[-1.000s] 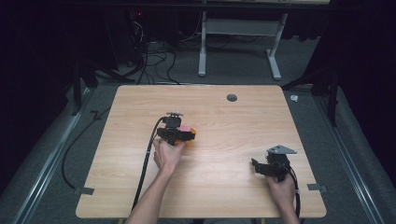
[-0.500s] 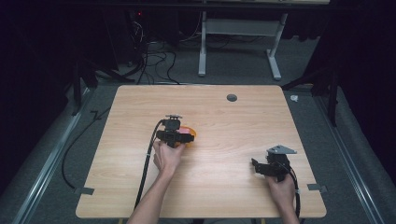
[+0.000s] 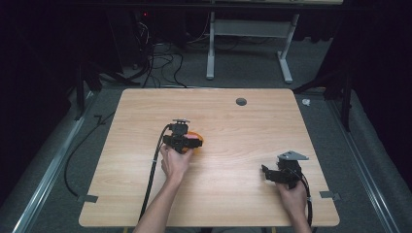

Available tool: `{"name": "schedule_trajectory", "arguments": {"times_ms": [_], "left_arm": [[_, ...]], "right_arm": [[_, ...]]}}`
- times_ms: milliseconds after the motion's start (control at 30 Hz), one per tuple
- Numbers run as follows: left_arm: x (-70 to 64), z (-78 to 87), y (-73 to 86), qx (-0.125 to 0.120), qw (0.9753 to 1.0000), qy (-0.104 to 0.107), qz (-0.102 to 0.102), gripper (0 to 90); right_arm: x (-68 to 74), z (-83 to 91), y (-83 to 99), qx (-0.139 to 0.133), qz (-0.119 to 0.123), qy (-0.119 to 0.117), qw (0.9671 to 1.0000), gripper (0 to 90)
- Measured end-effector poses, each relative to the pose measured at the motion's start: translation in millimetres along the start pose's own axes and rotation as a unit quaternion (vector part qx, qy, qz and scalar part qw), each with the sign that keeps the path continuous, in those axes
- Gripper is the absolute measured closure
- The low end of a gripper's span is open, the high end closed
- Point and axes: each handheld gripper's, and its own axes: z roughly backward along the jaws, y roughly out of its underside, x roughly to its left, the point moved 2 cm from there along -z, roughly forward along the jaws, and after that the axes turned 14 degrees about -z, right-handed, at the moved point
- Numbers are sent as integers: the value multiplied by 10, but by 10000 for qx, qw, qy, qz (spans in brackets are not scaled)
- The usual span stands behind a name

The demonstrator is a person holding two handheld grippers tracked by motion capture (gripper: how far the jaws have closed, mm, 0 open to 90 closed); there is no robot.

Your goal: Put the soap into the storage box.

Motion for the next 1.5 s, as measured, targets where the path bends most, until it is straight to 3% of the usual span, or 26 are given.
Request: {"name": "schedule_trajectory", "arguments": {"times_ms": [167,833,1067,1500], "left_arm": [[31,47,-8,-91,9999,72,43,144],[130,275,3,-386,9989,242,-141,152],[165,334,27,-390,9986,192,-290,160],[283,461,77,-533,9977,153,-387,164]], "right_arm": [[0,0,0,0,1,1,10000,227],[0,-2,-1,-2,15,2,10000,227],[1,-2,-2,-3,11,0,10000,227],[1,-3,-2,-3,10,0,10000,227]]}}
